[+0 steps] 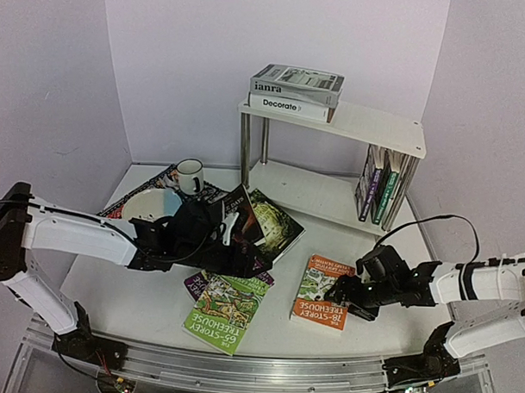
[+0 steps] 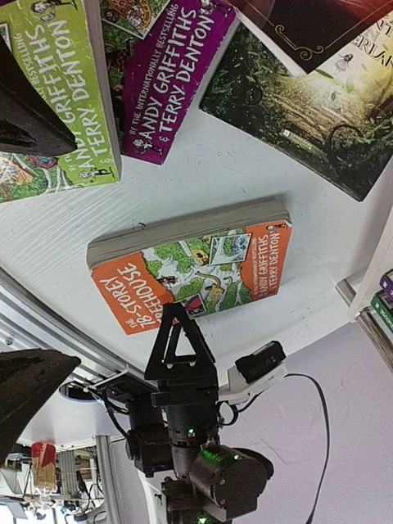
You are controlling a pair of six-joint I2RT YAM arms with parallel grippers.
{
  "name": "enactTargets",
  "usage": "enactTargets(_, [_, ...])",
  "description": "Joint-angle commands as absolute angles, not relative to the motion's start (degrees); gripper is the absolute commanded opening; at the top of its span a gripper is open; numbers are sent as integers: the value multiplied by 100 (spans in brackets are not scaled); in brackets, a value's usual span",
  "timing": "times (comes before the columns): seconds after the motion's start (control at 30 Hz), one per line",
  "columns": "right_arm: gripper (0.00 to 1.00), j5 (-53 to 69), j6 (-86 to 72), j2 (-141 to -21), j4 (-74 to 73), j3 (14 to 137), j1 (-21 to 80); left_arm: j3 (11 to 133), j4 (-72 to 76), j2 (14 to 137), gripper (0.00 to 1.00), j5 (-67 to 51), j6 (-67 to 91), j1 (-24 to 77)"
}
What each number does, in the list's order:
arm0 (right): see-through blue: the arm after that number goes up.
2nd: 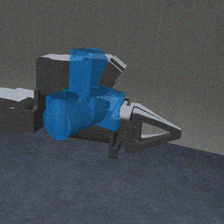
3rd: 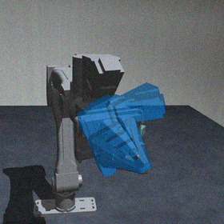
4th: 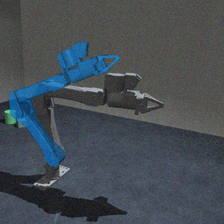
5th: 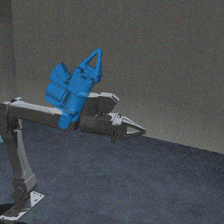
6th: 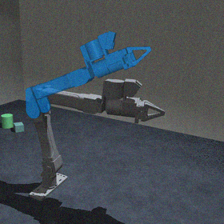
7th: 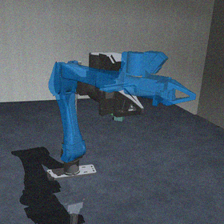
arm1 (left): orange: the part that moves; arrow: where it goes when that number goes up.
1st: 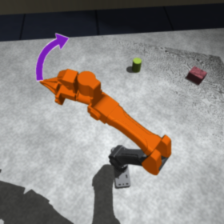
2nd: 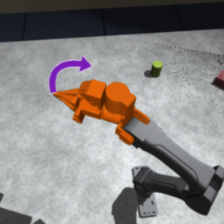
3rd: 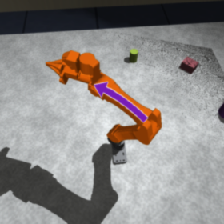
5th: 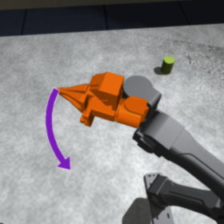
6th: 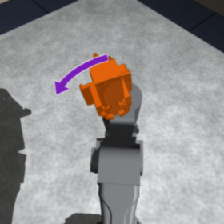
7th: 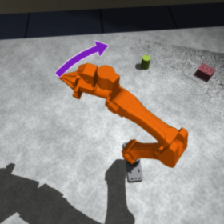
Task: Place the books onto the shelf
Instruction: Move the book to the center of the board.
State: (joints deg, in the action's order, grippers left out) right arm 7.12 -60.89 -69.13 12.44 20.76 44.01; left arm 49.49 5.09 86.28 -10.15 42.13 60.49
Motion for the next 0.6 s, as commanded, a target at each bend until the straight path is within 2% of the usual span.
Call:
enactTargets(0.0, [85,944,-6240,-7053,1242,1924,4377,5577,831,9183,81,-1251,4281,6096])
enactTargets(0.57, [84,954,-6223,-7150,1215,2003,4377,7391,769,11555,78,-2023,4360,6240])
